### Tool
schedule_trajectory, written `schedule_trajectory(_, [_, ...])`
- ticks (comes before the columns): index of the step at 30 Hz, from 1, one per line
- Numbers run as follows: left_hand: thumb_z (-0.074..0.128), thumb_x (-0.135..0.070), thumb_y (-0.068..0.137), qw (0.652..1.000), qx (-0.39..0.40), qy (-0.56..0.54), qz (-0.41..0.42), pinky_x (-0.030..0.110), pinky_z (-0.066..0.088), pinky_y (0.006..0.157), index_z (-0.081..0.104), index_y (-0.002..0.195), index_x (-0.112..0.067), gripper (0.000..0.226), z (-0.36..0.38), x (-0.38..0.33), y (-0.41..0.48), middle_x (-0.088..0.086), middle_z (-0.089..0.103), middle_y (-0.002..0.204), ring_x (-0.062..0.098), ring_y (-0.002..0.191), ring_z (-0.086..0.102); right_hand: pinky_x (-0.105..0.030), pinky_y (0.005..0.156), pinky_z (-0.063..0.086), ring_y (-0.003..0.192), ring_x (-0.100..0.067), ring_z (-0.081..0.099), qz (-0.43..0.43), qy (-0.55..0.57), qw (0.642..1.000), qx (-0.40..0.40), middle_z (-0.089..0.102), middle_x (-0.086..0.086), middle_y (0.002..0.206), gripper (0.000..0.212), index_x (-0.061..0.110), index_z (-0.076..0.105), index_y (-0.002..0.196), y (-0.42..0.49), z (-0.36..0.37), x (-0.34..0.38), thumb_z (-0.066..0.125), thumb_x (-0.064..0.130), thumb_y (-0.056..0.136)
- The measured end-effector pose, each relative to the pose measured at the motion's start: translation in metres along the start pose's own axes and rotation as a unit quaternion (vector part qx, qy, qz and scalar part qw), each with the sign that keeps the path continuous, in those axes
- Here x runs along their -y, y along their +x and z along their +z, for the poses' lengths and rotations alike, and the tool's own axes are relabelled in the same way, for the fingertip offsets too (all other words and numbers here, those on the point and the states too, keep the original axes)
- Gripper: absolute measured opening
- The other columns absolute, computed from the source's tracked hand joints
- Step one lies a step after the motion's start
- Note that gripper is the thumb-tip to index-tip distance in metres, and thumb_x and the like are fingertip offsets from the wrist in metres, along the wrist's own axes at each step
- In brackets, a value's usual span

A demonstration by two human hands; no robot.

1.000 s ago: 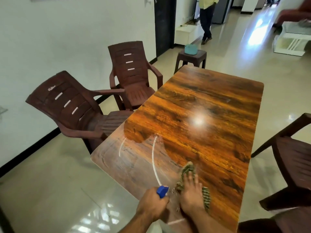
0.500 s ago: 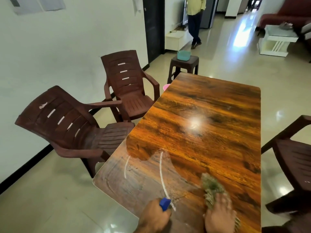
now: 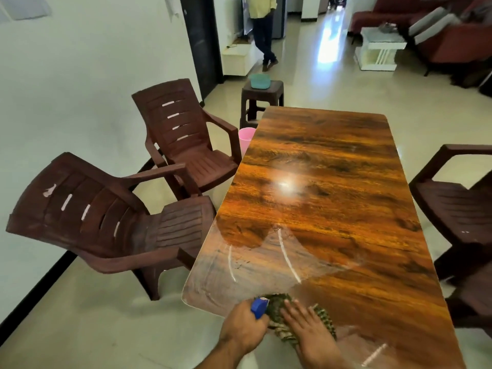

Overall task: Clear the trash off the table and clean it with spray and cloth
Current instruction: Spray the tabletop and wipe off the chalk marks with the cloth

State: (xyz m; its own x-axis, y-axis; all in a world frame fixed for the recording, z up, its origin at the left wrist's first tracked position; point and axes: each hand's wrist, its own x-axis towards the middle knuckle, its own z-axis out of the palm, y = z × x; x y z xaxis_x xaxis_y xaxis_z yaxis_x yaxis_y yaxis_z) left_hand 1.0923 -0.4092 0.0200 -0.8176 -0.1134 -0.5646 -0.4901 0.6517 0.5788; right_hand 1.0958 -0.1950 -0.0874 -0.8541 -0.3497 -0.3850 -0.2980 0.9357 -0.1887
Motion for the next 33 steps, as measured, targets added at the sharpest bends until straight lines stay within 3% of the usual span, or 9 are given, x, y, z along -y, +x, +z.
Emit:
schedule_trajectory(3, [0.060, -0.051, 0.082, 1.000, 0.002, -0.010, 0.010, 0.039, 0.061, 0.074, 0.067, 0.095, -0.025, 0.030, -0.011, 0.025, -0.001, 0.000, 0.072, 0.081, 0.024, 0.075, 0.071, -0.030, 0.116, 0.016, 0.148, -0.030, 0.030, 0.121, 0.047, 0.987, -0.094, 0.016, 0.001, 0.164, 0.093, 0.022, 0.025, 0.157, -0.029, -0.027, -0.013, 0.060, 0.027, 0.072])
schedule_trajectory(6, [0.061, -0.047, 0.088, 1.000, -0.006, -0.017, 0.016, 0.039, 0.062, 0.074, 0.064, 0.096, -0.028, 0.021, -0.023, 0.042, -0.002, -0.002, 0.069, 0.082, 0.021, 0.077, 0.070, -0.040, 0.123, 0.010, 0.154, -0.028, 0.001, 0.389, 0.204, 0.893, -0.094, -0.002, -0.005, 0.168, 0.074, 0.016, 0.006, 0.160, -0.035, -0.039, 0.000, 0.043, 0.028, 0.097])
schedule_trajectory(8, [0.062, -0.046, 0.085, 0.999, -0.003, -0.031, 0.009, 0.040, 0.062, 0.072, 0.063, 0.092, -0.027, 0.021, -0.030, 0.051, -0.003, 0.000, 0.070, 0.080, 0.023, 0.076, 0.071, -0.041, 0.123, 0.006, 0.154, -0.030, -0.005, 0.457, 0.230, 0.853, -0.107, -0.005, -0.006, 0.168, 0.071, 0.015, 0.004, 0.160, -0.022, -0.040, 0.034, 0.039, 0.029, 0.100])
schedule_trajectory(13, [0.057, -0.043, 0.077, 0.999, -0.007, -0.023, 0.027, 0.043, 0.060, 0.064, 0.063, 0.085, -0.020, 0.025, -0.051, 0.075, 0.002, -0.001, 0.063, 0.064, 0.029, 0.063, 0.068, -0.034, 0.121, -0.014, 0.152, -0.025, -0.017, 0.181, 0.168, 0.965, -0.088, -0.019, -0.004, 0.165, 0.072, 0.021, -0.005, 0.160, 0.019, -0.036, 0.143, 0.036, 0.023, 0.101])
schedule_trajectory(17, [0.055, -0.036, 0.073, 0.999, 0.000, -0.023, 0.031, 0.043, 0.061, 0.065, 0.064, 0.080, -0.021, 0.019, -0.065, 0.083, 0.005, -0.001, 0.067, 0.068, 0.029, 0.068, 0.070, -0.023, 0.108, -0.027, 0.151, -0.015, -0.020, 0.035, 0.136, 0.990, -0.026, -0.028, 0.013, 0.154, 0.071, 0.031, -0.002, 0.160, 0.025, -0.025, 0.173, 0.035, 0.020, 0.100])
schedule_trajectory(22, [0.056, -0.044, 0.080, 0.999, 0.011, 0.012, 0.041, 0.044, 0.058, 0.064, 0.059, 0.079, -0.016, 0.028, -0.074, 0.089, 0.014, -0.001, 0.058, 0.059, 0.029, 0.059, 0.067, -0.033, 0.123, -0.007, 0.150, -0.015, -0.018, 0.221, 0.159, 0.959, -0.081, -0.013, 0.000, 0.166, 0.075, 0.022, -0.001, 0.161, 0.007, -0.027, 0.131, 0.039, 0.022, 0.098])
schedule_trajectory(27, [0.055, -0.047, 0.077, 0.998, 0.022, 0.021, 0.051, 0.044, 0.060, 0.061, 0.061, 0.084, -0.017, 0.031, -0.076, 0.081, 0.024, 0.004, 0.064, 0.067, 0.032, 0.064, 0.070, -0.044, 0.125, 0.004, 0.153, -0.032, -0.008, 0.495, 0.277, 0.816, -0.113, -0.011, -0.010, 0.167, 0.074, 0.010, -0.001, 0.160, 0.008, -0.041, 0.114, 0.039, 0.029, 0.101])
schedule_trajectory(29, [0.054, -0.045, 0.075, 0.998, 0.017, 0.017, 0.054, 0.044, 0.060, 0.062, 0.060, 0.080, -0.017, 0.029, -0.077, 0.075, 0.030, 0.005, 0.064, 0.067, 0.031, 0.065, 0.070, -0.046, 0.125, 0.003, 0.153, -0.035, -0.010, 0.456, 0.233, 0.852, -0.109, -0.013, -0.013, 0.166, 0.073, 0.007, -0.003, 0.158, 0.028, -0.036, 0.136, 0.034, 0.031, 0.101])
schedule_trajectory(33, [0.054, -0.037, 0.074, 0.997, 0.028, 0.007, 0.066, 0.046, 0.059, 0.063, 0.060, 0.076, -0.016, 0.021, -0.082, 0.060, 0.044, 0.003, 0.064, 0.065, 0.029, 0.063, 0.068, -0.036, 0.122, -0.012, 0.151, -0.024, -0.022, 0.133, 0.139, 0.979, -0.070, -0.028, 0.002, 0.159, 0.077, 0.023, -0.009, 0.158, 0.056, -0.020, 0.168, 0.036, 0.020, 0.096])
